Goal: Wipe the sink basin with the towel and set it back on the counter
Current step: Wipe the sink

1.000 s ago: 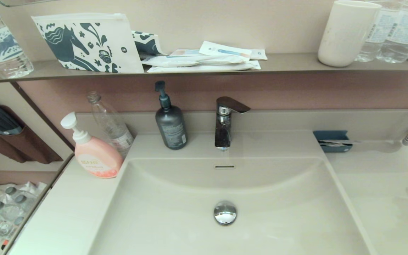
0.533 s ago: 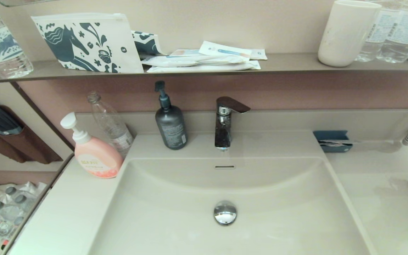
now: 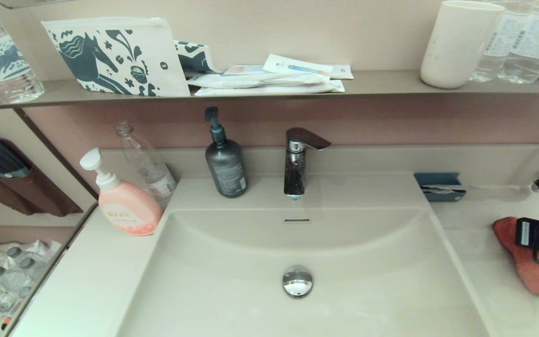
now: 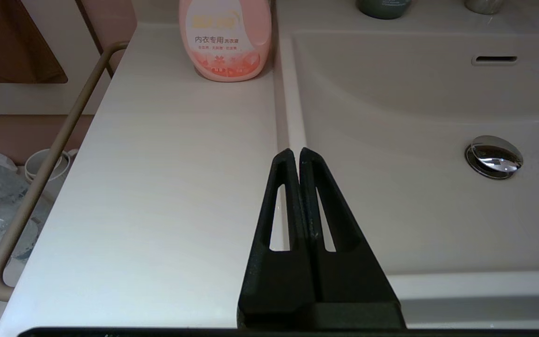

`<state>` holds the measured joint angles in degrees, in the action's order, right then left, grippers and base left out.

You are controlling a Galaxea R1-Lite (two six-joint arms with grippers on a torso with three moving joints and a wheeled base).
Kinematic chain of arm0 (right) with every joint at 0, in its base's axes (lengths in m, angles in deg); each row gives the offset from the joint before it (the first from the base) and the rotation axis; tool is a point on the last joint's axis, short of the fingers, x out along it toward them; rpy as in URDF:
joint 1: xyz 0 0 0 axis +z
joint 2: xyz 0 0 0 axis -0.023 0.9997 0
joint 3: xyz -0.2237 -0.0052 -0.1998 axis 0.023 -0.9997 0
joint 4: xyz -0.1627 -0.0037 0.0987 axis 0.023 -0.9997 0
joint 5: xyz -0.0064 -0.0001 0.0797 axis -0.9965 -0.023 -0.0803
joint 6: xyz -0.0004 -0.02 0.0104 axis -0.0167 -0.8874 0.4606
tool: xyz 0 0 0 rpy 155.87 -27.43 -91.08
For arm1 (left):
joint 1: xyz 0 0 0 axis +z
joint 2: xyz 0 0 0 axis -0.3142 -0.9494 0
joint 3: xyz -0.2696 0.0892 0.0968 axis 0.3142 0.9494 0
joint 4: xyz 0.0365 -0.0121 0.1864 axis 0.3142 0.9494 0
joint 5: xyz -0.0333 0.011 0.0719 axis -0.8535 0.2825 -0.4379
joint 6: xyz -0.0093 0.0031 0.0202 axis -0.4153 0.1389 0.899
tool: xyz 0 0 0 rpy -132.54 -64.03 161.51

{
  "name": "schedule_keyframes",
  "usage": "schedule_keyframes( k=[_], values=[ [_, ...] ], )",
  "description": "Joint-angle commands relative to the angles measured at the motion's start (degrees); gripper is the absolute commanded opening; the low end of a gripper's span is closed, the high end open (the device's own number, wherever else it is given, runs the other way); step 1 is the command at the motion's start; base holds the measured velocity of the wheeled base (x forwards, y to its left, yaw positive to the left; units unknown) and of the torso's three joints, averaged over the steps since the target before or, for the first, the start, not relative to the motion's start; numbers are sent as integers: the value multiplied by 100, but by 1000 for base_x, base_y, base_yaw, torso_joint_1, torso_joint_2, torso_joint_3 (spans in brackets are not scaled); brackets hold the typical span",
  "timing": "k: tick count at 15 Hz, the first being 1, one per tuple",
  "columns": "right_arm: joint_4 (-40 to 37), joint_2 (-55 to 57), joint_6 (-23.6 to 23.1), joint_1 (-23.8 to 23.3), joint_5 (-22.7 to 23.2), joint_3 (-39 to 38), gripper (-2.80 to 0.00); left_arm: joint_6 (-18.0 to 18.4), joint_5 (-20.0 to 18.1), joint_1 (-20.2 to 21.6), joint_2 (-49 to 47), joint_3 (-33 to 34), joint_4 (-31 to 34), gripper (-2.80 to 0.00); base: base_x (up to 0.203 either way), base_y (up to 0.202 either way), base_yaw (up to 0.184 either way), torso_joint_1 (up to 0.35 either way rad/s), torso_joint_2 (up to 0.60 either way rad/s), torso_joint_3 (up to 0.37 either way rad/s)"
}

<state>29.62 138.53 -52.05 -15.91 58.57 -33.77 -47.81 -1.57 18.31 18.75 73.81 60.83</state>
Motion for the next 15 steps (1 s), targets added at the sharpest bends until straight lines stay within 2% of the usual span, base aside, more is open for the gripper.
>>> schedule_keyframes(
  k=[1,5,9,10,11,15],
  values=[
    [-173,-338,201,580,-10,-257,-280,-2,-1,0,-1,0,-2,-280,0,0,0,0,0,0],
    [-162,-481,765,1356,-201,-785,-280,-2,-1,0,-1,0,-2,-280,0,0,0,0,0,0],
    [-23,-428,851,1524,-217,-769,-280,-2,-1,0,-1,0,-2,-280,0,0,0,0,0,0],
    [84,-376,1012,1576,-233,-750,-280,-2,-1,0,-1,0,-2,-280,0,0,0,0,0,0],
    [167,-340,1053,1561,-253,-716,-280,-2,-1,0,-1,0,-2,-280,0,0,0,0,0,0],
    [415,-16,896,797,-411,-280,-280,-2,-1,0,-1,0,-2,-280,0,0,0,0,0,0]
  ],
)
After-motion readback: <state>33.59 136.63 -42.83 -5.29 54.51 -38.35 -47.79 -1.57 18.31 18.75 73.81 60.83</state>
